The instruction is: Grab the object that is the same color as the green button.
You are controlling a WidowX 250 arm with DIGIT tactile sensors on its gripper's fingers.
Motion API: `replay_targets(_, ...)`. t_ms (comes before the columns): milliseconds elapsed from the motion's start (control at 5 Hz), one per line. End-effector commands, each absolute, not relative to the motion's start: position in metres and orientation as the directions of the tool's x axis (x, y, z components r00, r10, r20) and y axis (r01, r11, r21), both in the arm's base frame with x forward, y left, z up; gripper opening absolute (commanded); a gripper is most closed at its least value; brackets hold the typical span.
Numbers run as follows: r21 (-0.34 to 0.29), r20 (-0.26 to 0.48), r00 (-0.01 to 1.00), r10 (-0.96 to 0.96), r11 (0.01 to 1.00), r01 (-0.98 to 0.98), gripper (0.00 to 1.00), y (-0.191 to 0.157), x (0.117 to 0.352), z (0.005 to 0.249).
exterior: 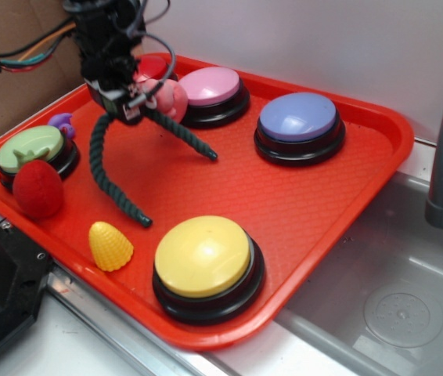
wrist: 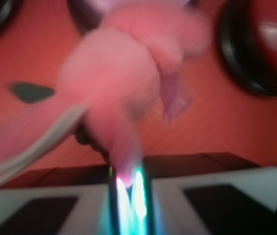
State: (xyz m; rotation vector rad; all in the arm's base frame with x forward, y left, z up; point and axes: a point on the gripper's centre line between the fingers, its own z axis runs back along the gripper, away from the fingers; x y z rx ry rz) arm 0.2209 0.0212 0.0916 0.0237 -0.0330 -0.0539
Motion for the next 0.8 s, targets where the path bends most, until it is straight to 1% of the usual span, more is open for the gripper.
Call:
replay_targets(0,0.0,0.1,0.995,-0.027,1.0,0.028,0.0,-0.004,0.229,0.17)
replay_targets(200,0.005,0.141,0.99,-0.025,1.0,0.025,0.0,-0.017,0.223,0.185)
replay_targets(400,-0.004,0.14,0.989,-0.049,0.999,0.05,0.0,-0.029,0.218,0.187)
replay_targets(600,-0.032,0.133,0.989,-0.062,0.997,0.067,0.0,-0.027,0.215,0.184)
